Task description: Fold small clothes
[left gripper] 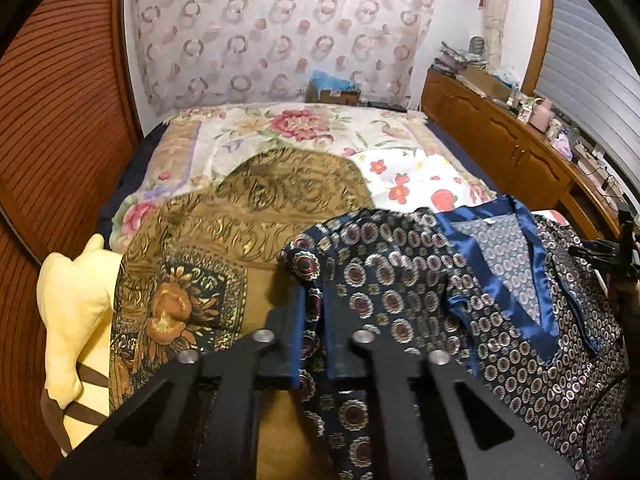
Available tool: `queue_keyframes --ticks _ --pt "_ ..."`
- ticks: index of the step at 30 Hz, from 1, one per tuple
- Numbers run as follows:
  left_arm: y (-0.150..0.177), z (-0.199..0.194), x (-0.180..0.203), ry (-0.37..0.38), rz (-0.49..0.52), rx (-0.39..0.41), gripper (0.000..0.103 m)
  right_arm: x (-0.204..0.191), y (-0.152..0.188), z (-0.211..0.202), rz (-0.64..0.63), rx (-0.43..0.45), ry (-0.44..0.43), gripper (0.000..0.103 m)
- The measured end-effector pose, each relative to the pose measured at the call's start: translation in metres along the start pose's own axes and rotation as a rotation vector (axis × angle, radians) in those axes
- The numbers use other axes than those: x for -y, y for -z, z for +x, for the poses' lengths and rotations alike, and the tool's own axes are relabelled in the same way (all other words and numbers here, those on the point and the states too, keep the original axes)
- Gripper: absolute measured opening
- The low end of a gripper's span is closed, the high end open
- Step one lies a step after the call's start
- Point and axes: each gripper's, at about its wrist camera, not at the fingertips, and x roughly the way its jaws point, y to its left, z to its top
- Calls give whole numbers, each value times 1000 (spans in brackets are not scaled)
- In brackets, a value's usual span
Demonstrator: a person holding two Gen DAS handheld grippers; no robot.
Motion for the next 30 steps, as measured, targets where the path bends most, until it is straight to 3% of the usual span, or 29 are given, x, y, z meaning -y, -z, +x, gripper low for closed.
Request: queue_keyframes --ticks 3,5,7,9,17,24,30 --pt "-2 -11 7 13 10 42 3 -2 -3 3 -14 1 -4 51" --pt "-3 -18 10 28 16 63 3 -5 -5 5 -28 1 -2 43" --pt "-3 -24 16 29 25 80 3 -7 -7 6 -41 -9 -27 15" --pt "-2 -32 22 38 31 103 3 -12 -8 5 -59 -12 -31 7" --pt "15 -74 45 81 48 187 2 -17 2 -59 -46 157 -43 4" --pt "49 -109 54 100 48 227 2 -31 49 -123 -61 246 -53 1" --pt "89 -135 58 92 41 241 2 -34 92 -154 -29 286 -80 1"
